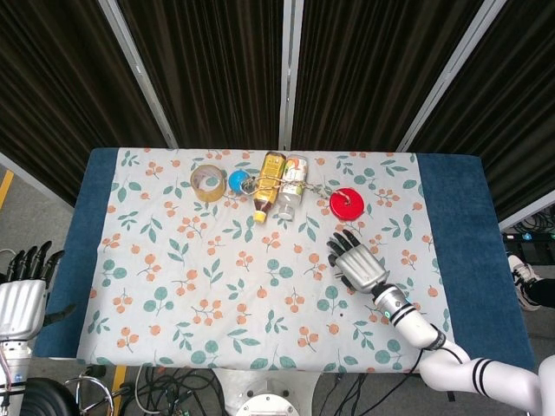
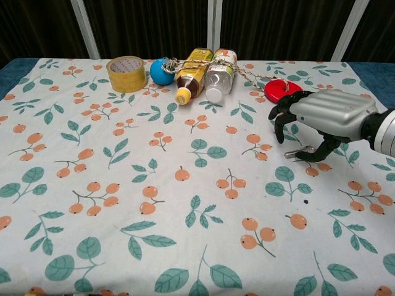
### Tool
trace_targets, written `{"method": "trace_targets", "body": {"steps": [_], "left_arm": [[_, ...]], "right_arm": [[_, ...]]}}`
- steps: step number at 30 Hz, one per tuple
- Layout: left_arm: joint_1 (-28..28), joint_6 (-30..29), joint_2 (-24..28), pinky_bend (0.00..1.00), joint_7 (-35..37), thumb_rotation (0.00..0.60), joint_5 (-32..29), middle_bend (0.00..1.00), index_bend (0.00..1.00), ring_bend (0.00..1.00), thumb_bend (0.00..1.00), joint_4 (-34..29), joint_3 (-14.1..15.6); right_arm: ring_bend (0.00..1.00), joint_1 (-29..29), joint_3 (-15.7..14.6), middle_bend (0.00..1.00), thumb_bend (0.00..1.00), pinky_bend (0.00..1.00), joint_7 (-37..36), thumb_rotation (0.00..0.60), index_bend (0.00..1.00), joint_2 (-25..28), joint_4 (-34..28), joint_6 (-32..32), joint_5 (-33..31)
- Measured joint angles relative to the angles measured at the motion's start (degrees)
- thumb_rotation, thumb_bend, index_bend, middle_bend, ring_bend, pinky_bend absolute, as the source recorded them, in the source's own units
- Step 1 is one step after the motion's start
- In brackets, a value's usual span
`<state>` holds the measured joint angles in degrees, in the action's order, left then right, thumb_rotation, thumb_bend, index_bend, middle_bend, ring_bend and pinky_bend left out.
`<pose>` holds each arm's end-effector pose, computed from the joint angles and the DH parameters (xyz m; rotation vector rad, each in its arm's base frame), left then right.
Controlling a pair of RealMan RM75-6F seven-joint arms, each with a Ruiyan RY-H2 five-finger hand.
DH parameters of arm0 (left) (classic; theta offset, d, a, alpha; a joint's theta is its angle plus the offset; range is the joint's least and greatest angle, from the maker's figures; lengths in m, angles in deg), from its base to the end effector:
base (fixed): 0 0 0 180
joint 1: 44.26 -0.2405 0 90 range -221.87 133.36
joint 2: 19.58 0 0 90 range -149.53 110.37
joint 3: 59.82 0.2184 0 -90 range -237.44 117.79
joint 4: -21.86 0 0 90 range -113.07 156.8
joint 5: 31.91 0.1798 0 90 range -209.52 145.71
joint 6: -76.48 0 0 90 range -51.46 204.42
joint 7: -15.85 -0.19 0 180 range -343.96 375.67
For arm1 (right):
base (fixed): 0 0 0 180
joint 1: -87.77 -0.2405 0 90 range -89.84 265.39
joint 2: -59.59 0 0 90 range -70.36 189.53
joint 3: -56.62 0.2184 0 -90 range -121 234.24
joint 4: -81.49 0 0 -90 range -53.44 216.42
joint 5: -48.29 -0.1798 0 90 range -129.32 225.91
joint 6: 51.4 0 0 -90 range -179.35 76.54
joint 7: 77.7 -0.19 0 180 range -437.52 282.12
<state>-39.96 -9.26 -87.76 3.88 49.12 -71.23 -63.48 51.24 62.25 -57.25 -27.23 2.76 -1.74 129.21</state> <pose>-0.2727 0.2203 0.1590 -1.3413 -0.8426 -0.7710 -0.1512 -0.3249 -0.0195 2.1001 -0.6842 0.7273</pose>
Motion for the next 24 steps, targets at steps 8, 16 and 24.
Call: {"method": "trace_targets", "body": {"steps": [8,16,24], "left_arm": [[-0.1,-0.1,-0.3,0.00,0.5,0.600,0.0,0.04,0.14,0.00,0.00,0.5,0.0],[-0.3,-0.1,-0.4,0.00,0.9,0.600,-0.1,0.04,0.14,0.00,0.00,0.8,0.1],[-0.4,0.0,-0.5,0.00,1.2,0.600,-0.3,0.04,0.14,0.00,0.00,1.2,0.2]], "right_arm": [[0.00,-0.7,-0.8,0.17,0.26,0.00,0.2,0.600,0.44,-0.9,0.9,-0.3,-0.9],[0.00,-1.0,-1.4,0.19,0.27,0.00,0.2,0.600,0.49,-1.4,1.2,0.3,-1.2],[0.00,-1.2,-1.7,0.20,0.28,0.00,0.4,0.600,0.51,-1.9,1.6,0.7,-1.5]]}}
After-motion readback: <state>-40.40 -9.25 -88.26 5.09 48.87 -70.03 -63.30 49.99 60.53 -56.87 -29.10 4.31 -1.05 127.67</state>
